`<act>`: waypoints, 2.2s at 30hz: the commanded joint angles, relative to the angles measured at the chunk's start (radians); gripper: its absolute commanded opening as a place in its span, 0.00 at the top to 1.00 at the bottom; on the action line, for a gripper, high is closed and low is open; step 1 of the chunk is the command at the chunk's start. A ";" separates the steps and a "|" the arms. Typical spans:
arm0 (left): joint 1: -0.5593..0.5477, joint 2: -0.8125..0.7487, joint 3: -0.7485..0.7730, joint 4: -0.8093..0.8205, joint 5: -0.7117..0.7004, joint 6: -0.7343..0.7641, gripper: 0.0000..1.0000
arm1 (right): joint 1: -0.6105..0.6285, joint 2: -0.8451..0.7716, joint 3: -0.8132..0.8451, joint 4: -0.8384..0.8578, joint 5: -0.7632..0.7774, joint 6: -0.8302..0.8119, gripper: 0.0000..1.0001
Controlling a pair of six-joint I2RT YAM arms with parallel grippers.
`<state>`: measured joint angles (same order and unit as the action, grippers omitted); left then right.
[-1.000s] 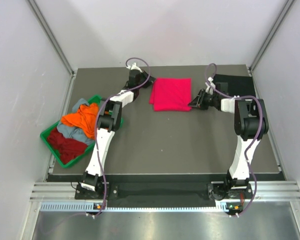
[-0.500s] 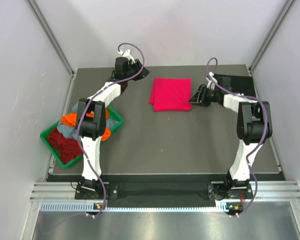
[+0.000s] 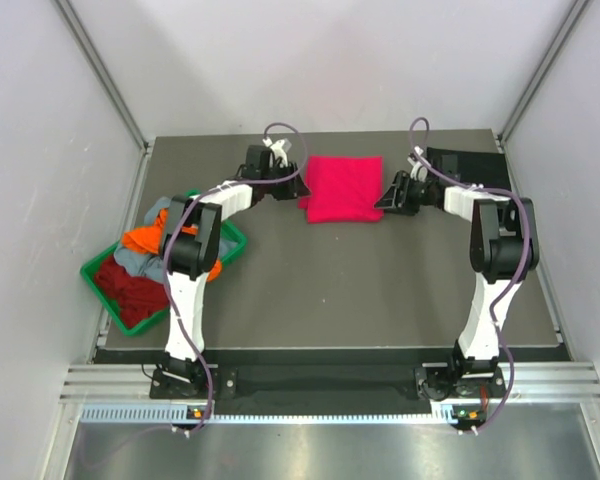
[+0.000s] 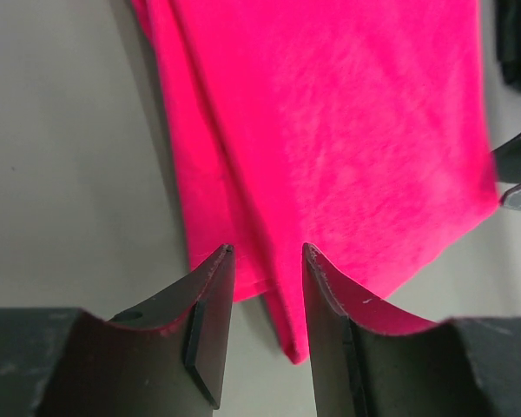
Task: Fold and stack the t-shirts
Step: Fold the tshirt
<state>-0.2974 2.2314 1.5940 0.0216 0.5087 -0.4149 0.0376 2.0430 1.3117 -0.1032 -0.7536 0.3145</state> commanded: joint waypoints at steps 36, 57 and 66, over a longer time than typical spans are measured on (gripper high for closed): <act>-0.049 -0.025 -0.064 -0.109 0.119 0.067 0.89 | 0.054 -0.128 -0.288 0.198 0.023 0.080 0.83; -0.055 -0.233 -0.111 -0.388 -0.096 0.067 0.52 | 0.050 -0.380 -0.340 -0.113 0.209 0.006 0.49; -0.059 -0.155 -0.014 -0.258 0.023 0.025 0.59 | 0.038 -0.287 -0.070 -0.187 0.149 -0.017 0.69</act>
<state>-0.3546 2.0518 1.5284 -0.2989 0.4786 -0.3859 0.0799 1.7084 1.1431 -0.2565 -0.5701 0.3290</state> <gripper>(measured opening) 0.417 0.344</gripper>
